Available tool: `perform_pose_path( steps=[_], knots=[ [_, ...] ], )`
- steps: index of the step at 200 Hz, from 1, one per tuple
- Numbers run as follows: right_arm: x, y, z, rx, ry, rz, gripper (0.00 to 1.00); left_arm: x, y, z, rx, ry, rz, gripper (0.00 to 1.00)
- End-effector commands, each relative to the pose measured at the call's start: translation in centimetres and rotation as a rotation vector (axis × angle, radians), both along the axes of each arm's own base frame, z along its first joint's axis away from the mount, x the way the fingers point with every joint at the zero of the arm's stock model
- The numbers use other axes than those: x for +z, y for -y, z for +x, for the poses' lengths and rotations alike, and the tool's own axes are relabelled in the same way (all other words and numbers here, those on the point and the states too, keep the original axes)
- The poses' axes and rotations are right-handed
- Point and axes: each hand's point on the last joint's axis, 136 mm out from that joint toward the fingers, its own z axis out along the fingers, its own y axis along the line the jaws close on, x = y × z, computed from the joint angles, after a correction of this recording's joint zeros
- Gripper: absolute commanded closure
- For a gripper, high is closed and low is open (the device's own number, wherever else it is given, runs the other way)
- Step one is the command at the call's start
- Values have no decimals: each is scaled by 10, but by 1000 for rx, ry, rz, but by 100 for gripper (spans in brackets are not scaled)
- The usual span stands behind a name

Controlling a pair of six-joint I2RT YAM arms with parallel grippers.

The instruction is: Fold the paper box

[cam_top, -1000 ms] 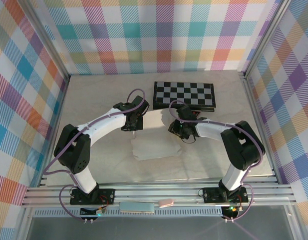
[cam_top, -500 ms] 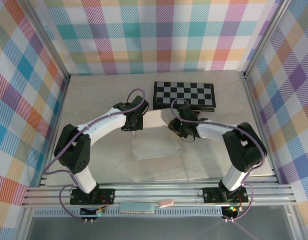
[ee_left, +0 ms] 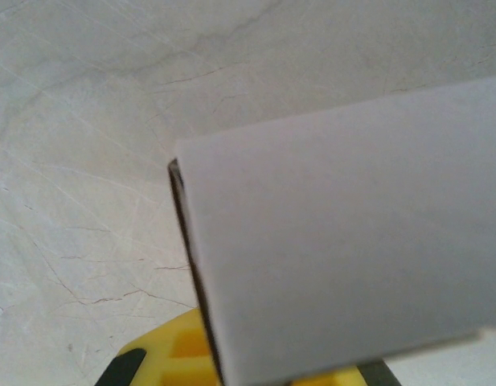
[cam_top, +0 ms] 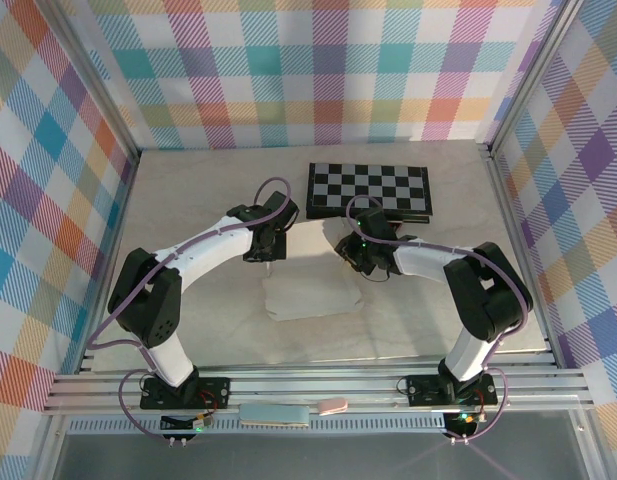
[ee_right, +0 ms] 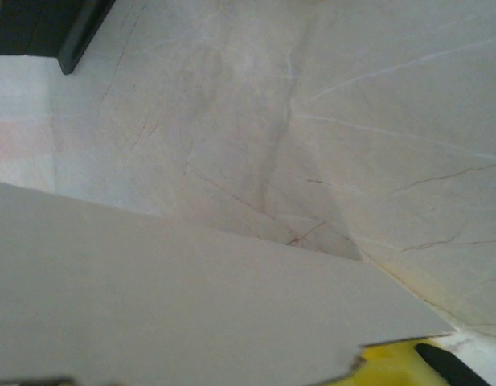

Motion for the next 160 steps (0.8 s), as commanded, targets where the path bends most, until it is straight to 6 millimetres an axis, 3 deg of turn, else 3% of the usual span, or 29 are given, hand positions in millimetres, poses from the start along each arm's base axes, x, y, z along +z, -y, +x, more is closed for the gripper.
perform_pose_path(
  steps=[1, 47, 73, 102, 119, 143, 160],
  knots=[
    [7, -14, -3, 65, 7, 11, 68, 5, -2, 1, -6, -5, 6, 100],
    [5, -34, -9, 129, 0, 27, 70, 2, -1, 3, -1, -9, 7, 100],
    [4, -32, -12, 150, -3, 9, 71, 3, 0, 3, 1, -7, 2, 100],
    [19, -33, -11, 235, 33, -11, 69, 4, -3, 7, 9, -13, -16, 100],
    [49, -37, -4, 303, 102, 33, 65, 10, -5, 12, 13, -6, -46, 100],
    [127, -40, 9, 441, 280, 134, 54, 25, -3, 26, 0, 3, -127, 100],
    [182, -27, 17, 497, 380, 215, 50, 39, 5, 37, -32, 2, -241, 100]
  ],
)
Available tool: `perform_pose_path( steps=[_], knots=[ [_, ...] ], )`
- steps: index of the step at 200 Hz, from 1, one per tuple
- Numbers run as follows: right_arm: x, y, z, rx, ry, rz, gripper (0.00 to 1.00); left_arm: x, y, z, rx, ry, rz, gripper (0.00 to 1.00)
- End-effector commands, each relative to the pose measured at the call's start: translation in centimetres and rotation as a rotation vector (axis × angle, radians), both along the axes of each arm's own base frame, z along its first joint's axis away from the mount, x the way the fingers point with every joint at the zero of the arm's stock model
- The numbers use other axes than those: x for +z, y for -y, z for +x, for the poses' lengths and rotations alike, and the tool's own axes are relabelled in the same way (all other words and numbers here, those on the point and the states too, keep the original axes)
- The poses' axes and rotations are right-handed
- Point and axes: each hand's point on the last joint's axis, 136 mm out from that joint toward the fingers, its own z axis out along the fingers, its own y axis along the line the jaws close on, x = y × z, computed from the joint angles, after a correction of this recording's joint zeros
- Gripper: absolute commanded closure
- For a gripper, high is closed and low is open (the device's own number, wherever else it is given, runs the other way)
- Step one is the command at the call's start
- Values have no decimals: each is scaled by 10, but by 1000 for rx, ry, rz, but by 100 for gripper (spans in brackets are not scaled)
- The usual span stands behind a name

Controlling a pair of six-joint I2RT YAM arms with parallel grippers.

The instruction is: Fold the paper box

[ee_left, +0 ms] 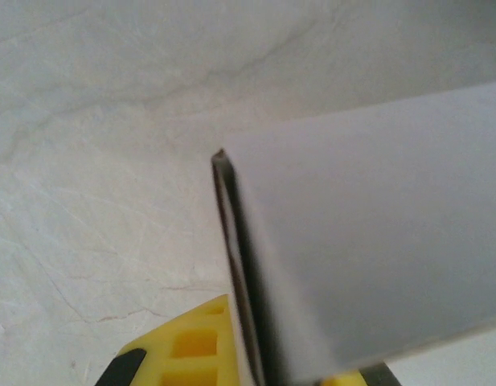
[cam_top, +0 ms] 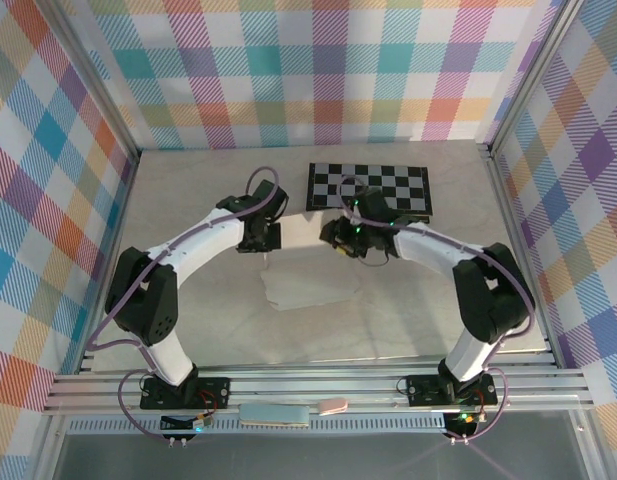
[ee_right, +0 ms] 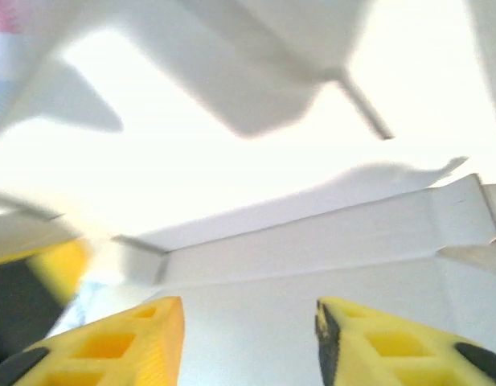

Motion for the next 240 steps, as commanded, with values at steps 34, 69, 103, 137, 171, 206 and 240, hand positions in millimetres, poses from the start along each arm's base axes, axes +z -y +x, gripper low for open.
perform_pose_path(
  steps=[34, 69, 103, 137, 171, 206, 240],
  knots=[
    [172, 81, 37, 65, 344, 207, 54, 57, 28, 37, -153, 0, -324, 100],
    [167, 132, 60, 24, 332, 241, 63, 74, 41, 50, -244, -35, -493, 100],
    [158, 128, 58, 180, 353, 291, 65, 76, 54, 51, -317, -81, -603, 100],
    [149, 121, 58, 263, 360, 334, 65, 72, 59, 52, -334, -105, -625, 100],
    [148, 114, 51, 313, 373, 362, 65, 72, 60, 50, -340, -125, -634, 100],
    [141, 105, 42, 342, 370, 338, 65, 70, 61, 49, -343, -132, -641, 100],
    [140, 97, 37, 354, 374, 329, 65, 68, 61, 48, -337, -139, -638, 100]
  ],
)
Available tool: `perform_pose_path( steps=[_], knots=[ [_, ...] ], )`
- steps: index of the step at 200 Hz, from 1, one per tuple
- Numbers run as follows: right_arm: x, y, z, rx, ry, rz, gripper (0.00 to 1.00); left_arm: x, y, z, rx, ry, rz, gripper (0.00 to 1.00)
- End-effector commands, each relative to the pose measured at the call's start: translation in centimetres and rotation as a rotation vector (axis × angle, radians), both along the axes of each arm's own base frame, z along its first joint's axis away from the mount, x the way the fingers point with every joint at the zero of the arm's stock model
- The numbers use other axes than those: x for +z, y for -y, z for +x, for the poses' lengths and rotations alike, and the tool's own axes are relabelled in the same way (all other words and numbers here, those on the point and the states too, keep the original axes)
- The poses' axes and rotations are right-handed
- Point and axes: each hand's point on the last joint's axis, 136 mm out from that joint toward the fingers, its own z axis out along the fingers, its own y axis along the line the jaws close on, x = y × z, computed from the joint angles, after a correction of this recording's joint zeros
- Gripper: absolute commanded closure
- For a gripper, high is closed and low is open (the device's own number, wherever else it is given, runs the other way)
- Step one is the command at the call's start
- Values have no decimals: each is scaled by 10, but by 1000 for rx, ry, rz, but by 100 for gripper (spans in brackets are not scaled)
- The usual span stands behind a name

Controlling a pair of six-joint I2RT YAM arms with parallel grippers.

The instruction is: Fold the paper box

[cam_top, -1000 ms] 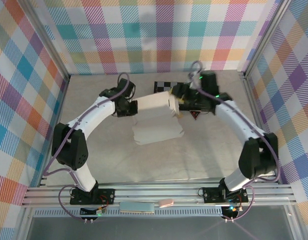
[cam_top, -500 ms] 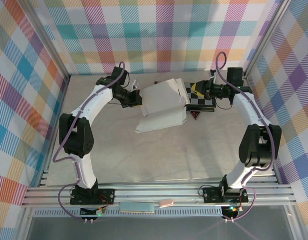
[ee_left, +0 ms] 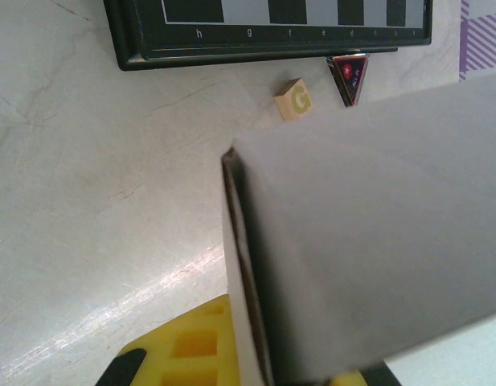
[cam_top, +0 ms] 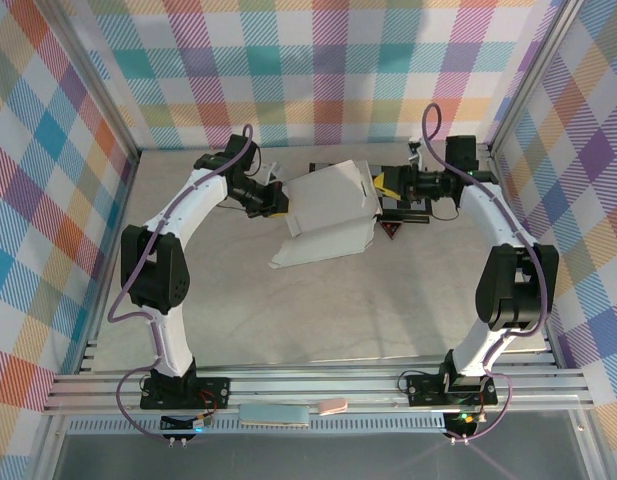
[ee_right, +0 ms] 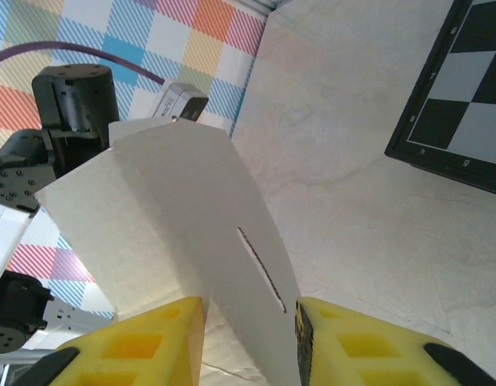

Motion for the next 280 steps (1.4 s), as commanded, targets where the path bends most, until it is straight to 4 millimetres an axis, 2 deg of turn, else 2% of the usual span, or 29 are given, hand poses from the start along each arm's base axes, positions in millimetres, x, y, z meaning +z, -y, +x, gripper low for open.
perform_pose_path(
  steps=[1, 50, 90, 188, 244, 280],
  knots=[
    [13, -8, -12, 44, 66, 1, 65, 7, 0, -1, -17, -8, -25, 100],
    [14, -14, -22, 28, 106, -72, 64, 9, 0, -2, -13, -2, -24, 100],
    [8, -13, -21, -11, 140, -162, 60, 10, 0, -5, -19, 1, -20, 100],
    [-2, -34, -19, 0, 197, -307, 57, 15, 2, -12, -42, 15, -12, 100],
    [-14, -40, -13, -24, 235, -437, 60, 18, 3, -16, -56, 26, -1, 100],
    [-23, -53, -11, -20, 270, -530, 65, 17, 6, -19, -71, 36, 21, 100]
  ],
)
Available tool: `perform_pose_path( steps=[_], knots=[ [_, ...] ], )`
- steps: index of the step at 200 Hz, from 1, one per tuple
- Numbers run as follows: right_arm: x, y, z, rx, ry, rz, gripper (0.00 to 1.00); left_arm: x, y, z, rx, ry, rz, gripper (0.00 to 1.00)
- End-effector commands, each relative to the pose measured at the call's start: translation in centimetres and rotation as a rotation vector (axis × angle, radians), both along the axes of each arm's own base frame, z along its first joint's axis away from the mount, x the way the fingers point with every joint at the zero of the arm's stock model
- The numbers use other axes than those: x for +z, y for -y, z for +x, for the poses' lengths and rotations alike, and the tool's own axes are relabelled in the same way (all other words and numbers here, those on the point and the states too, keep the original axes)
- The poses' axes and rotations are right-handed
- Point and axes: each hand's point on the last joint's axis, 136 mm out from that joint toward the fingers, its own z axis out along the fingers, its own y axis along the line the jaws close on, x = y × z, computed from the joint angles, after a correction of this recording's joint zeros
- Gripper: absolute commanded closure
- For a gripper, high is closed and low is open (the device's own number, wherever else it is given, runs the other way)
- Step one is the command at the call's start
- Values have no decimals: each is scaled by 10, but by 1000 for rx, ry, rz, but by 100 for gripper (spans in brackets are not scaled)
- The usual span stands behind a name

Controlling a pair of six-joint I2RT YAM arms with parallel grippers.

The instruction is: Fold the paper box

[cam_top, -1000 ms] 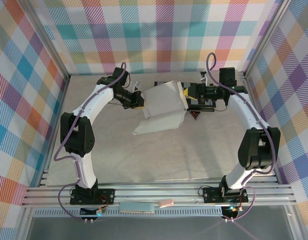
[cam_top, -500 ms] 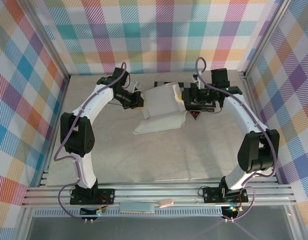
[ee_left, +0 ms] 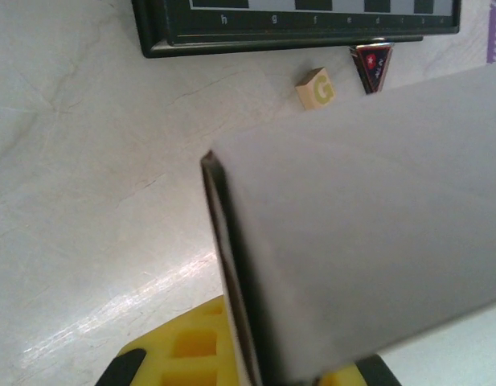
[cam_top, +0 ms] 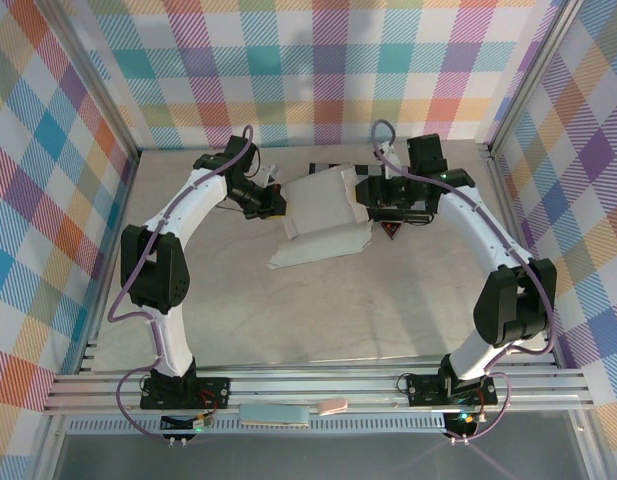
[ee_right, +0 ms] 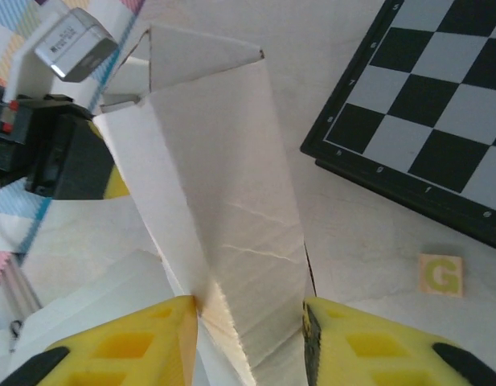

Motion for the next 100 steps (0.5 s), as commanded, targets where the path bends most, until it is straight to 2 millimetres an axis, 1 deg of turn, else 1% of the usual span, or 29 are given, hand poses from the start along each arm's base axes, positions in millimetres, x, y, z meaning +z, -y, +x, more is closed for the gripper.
perform_pose_path(
  steps=[1, 19, 46, 74, 100],
  knots=[
    [-7, -12, 1, 22, 34, -83, 65, 25, 11, -13, -58, 44, -30, 100],
    [-16, -16, 3, 9, 44, -162, 67, 26, 12, -12, -59, 51, -22, 100],
    [-30, -15, 5, -22, 67, -269, 74, 25, 15, -13, -67, 56, -15, 100],
    [-34, -14, 7, -48, 87, -311, 87, 24, 16, -15, -77, 59, -3, 100],
    [-36, -9, 11, -75, 105, -352, 92, 24, 17, -17, -82, 62, 6, 100]
  ],
)
